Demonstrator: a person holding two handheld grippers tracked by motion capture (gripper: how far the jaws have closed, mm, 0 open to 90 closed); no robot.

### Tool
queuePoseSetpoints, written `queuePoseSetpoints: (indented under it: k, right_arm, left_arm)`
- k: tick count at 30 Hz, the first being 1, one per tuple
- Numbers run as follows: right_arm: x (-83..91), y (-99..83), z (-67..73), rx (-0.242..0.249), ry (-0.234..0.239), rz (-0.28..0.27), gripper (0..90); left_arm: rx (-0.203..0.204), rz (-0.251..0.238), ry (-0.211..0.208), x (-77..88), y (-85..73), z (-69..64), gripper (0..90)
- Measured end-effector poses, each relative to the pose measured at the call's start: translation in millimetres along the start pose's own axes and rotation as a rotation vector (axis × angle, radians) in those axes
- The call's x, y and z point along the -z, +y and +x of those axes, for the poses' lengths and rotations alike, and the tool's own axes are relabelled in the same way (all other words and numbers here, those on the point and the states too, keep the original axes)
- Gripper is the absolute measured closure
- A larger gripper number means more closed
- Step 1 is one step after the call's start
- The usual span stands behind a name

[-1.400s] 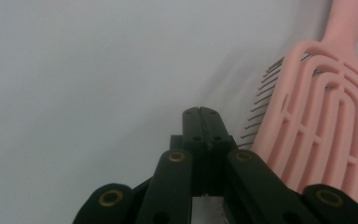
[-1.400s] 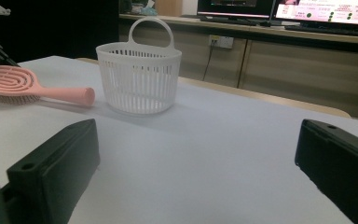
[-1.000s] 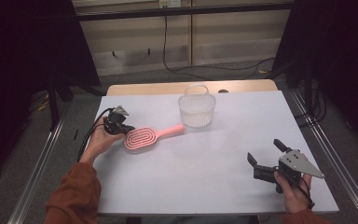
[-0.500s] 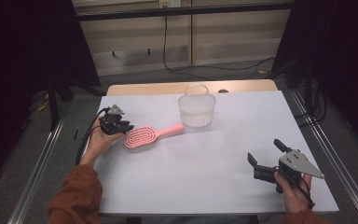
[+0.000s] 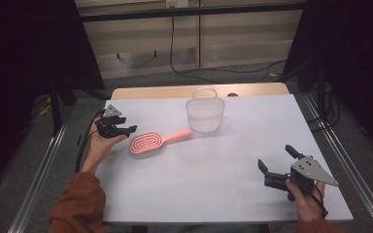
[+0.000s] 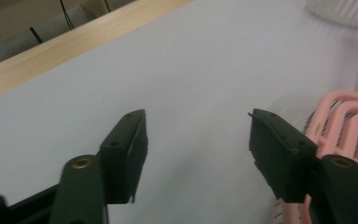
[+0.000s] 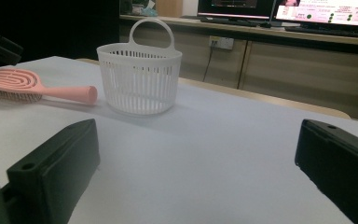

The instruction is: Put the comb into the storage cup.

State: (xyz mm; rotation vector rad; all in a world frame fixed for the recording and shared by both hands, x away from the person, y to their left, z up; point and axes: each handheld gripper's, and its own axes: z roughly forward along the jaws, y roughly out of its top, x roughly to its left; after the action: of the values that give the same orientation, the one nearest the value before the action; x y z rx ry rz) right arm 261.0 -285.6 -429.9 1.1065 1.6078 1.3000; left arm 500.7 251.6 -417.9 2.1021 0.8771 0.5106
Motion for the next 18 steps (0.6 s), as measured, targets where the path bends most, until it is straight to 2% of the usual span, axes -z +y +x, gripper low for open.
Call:
queuePoseSetpoints:
  k: [1,4,7,11,14,18]
  right_arm:
    - [-0.2,-0.1,-0.1,0.001,0.000,-0.002,0.0]
    - [-0.4,-0.1,0.0,0.000,0.001,-0.002,0.0]
    - [-0.3,0.1,0.3,0.003,0.004,-0.004,0.0]
    - [-0.1,0.2,0.7,0.001,0.006,-0.004,0.0]
    - [-0.1,0.2,0.4,0.001,0.006,-0.004,0.0]
    - [-0.3,0.3,0.6,0.000,0.008,-0.005,0.0]
  left_arm:
    - [0.014,-0.014,-0.010,2.4,0.8,0.3,28.3]
    - [0.031,-0.035,-0.028,8.1,2.6,-0.4,25.3]
    - [0.040,-0.037,-0.024,11.3,4.4,-4.7,10.6]
    - [0.042,-0.056,-0.076,18.9,6.8,-4.3,2.9]
    - [0.055,-0.060,-0.139,24.6,6.9,-3.5,3.5]
    - [0.053,-0.050,-0.138,31.6,9.0,-4.5,3.4]
